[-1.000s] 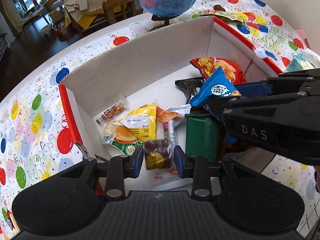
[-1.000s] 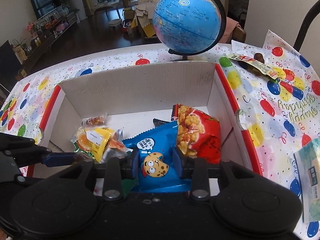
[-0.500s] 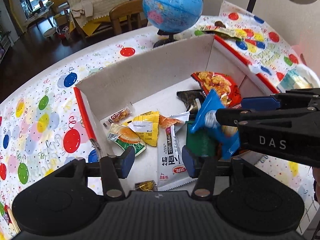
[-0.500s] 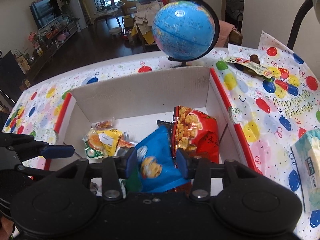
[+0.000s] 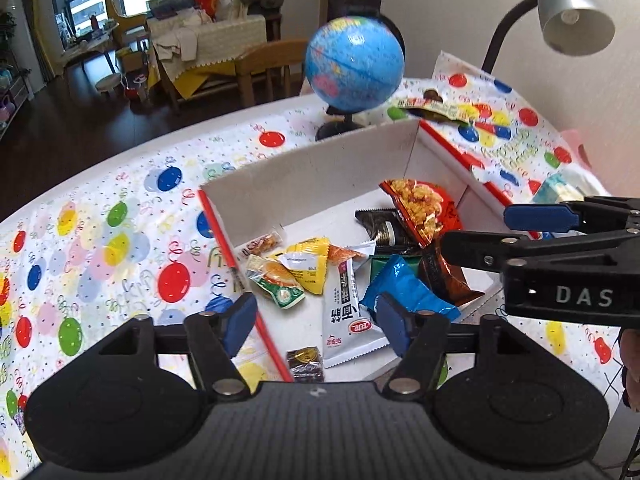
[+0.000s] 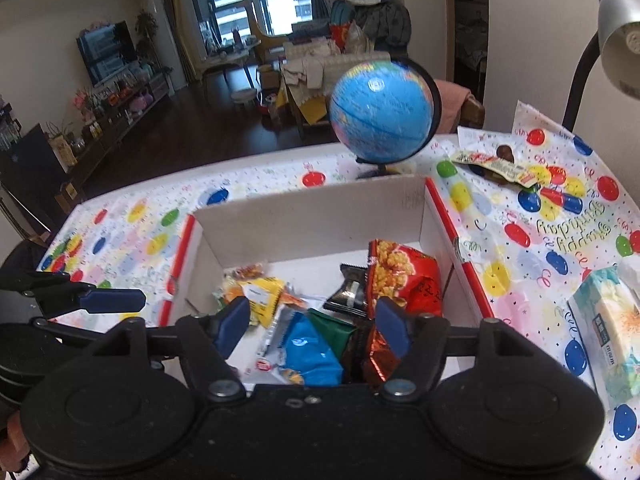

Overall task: Organize snacks
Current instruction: 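Open both grippers to drop the cookie bag and chocolate into the box, then move both grippers back over the purple candy and sausage stick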

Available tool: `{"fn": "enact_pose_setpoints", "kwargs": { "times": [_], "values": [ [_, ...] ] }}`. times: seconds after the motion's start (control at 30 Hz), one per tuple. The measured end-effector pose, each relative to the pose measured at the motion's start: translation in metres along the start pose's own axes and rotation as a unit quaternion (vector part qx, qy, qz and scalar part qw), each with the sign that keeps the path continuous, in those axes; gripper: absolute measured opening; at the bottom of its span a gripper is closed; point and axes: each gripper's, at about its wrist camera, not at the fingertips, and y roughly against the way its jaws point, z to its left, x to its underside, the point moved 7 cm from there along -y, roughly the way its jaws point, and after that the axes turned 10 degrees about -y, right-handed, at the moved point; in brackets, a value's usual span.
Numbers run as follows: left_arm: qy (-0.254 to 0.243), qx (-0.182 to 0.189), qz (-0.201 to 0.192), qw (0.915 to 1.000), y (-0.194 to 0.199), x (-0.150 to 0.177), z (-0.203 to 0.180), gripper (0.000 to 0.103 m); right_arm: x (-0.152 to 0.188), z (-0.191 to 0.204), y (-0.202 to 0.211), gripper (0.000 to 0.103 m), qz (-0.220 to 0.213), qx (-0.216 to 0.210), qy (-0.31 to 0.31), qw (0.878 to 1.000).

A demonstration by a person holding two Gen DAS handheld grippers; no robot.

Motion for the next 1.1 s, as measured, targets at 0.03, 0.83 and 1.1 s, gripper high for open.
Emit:
{"fn": "enact_pose_setpoints", "kwargs": {
  "times": [0.03,0.83,1.1],
  "values": [
    [0.002,0.002,-0.004,1.0,0.005,0.001,0.002,0.067,0.0,0.003,0.004,0.075,-0.005,-0.002,-0.001,1.0],
    [0.057,-0.011,-0.074,0.9956,0.126,0.077,0.091,0.084,0.035,0.12,0.081,0.103,-0.082,-0.056,0.001,0.995],
    [0.079,-0.02,-0.084,0.9931,0.154,0.115,0.132,0.101,0.06,0.169,0.081,0.103,-0.075,-0.072,0.015,0.994]
  ]
}}
